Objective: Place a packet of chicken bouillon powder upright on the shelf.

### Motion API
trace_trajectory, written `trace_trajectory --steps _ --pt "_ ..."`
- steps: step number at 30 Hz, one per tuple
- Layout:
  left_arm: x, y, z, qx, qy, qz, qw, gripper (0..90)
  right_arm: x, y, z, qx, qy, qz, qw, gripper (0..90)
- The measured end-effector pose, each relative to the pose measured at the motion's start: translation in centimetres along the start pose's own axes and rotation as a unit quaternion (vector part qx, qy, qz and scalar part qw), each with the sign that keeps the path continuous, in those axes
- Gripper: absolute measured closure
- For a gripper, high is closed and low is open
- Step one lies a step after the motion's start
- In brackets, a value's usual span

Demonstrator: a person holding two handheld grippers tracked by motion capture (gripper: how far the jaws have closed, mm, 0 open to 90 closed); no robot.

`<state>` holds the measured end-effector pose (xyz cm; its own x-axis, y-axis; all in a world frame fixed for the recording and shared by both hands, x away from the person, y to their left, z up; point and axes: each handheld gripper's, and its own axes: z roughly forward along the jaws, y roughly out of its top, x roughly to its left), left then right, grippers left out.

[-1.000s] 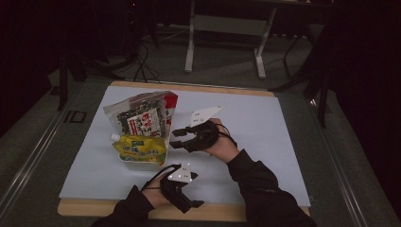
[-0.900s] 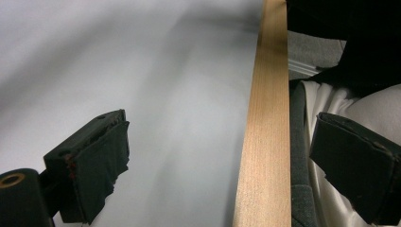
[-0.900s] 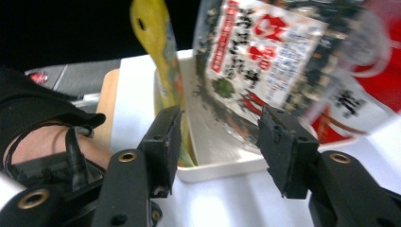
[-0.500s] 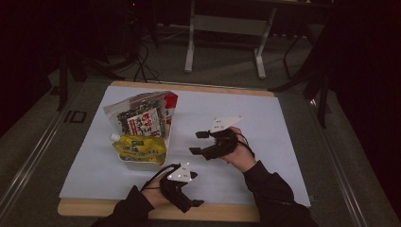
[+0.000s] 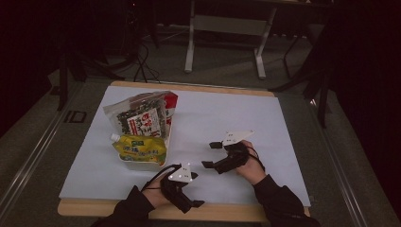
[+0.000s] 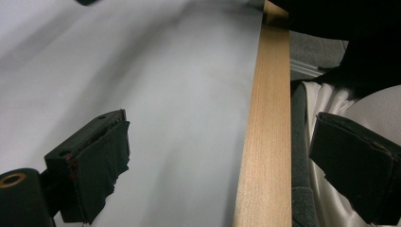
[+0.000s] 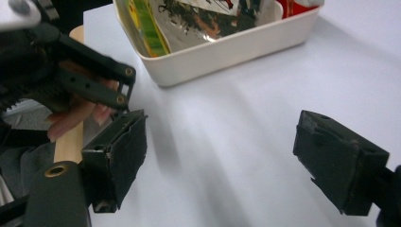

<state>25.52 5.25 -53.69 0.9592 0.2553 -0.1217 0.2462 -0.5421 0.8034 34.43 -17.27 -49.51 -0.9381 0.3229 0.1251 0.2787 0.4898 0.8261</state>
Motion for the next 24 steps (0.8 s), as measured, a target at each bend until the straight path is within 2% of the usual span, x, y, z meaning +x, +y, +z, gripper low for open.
trace_trajectory --steps 7,12,19,24 --pt "0.0 0.1 0.0 -0.002 -0.002 0.000 1.0000 7.2 -0.4 -2.5 -1.0 0.000 -0.004 0.019 0.9998 17.9" --pt "0.0 0.1 -0.1 -0.003 0.000 0.001 1.0000 7.2 -0.8 -4.0 -2.2 0.005 -0.019 0.027 0.9994 17.9" --pt "0.0 0.1 -0.3 -0.011 -0.005 -0.002 0.9999 7.3 -1.5 -5.3 -3.7 0.004 -0.035 0.040 0.9986 18.1" --pt "-0.1 0.1 -0.3 -0.011 -0.002 0.001 0.9999 7.3 -1.7 -5.8 -4.2 0.011 -0.052 0.035 0.9980 18.2"
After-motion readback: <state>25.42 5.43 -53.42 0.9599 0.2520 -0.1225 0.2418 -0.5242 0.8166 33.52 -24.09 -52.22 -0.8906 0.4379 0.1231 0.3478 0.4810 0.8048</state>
